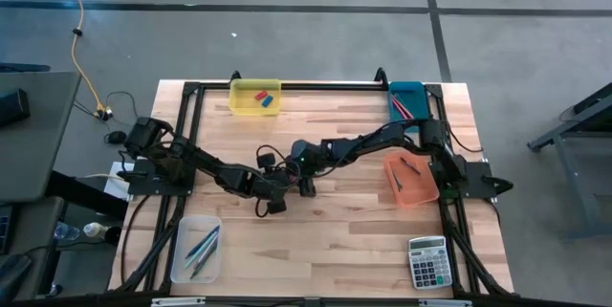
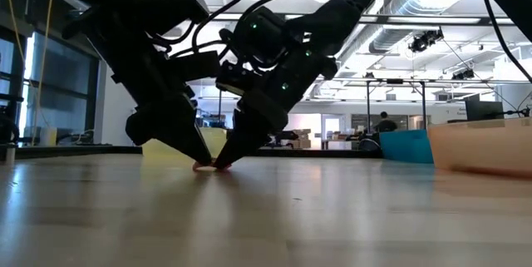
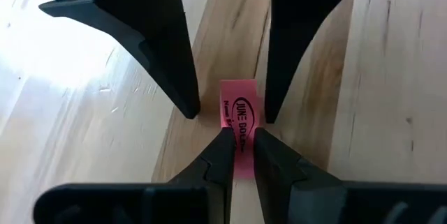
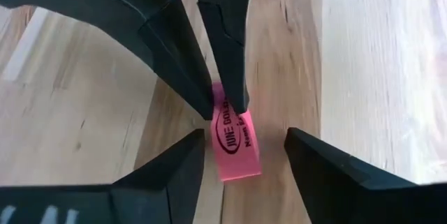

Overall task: Sort crayons/erasers/pens/pencils in bins
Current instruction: Put the pink eraser into the yellow bin

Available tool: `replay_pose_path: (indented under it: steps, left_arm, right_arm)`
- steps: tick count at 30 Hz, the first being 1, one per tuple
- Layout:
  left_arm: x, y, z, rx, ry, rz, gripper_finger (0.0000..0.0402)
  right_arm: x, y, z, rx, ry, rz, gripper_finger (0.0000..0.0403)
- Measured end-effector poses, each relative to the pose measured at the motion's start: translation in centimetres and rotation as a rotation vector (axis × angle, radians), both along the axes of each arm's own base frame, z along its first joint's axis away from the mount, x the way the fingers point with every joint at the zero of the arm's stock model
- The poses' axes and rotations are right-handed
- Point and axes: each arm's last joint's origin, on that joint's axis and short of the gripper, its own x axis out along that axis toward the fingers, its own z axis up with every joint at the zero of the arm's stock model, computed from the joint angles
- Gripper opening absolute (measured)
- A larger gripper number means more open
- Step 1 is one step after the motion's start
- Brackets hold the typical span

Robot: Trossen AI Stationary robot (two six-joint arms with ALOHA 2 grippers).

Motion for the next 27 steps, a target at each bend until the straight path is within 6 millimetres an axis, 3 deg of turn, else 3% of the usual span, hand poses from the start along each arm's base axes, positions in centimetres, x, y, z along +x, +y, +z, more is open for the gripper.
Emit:
replay_pose_path:
  steps: [4,16,21,27]
  left_arm:
    - [0.0,0.0,0.0,0.001,0.000,0.001,0.0032]
    - [0.1,0.1,0.0,0.004,-0.009,0.003,0.0037]
    - [-0.2,0.0,0.3,-0.064,0.014,-0.015,0.0069]
    - [-1.3,-0.3,1.2,-0.178,0.063,-0.024,0.0135]
  right_arm:
    - [0.0,0.0,-0.1,-0.008,0.004,0.029,0.0179]
    - [-0.3,0.0,-0.3,-0.003,0.039,0.034,0.0067]
    - [-0.4,-0.1,-0.4,0.006,0.047,0.024,0.0049]
    - [-0.5,-0.5,-0.4,0.030,0.055,0.008,0.0047]
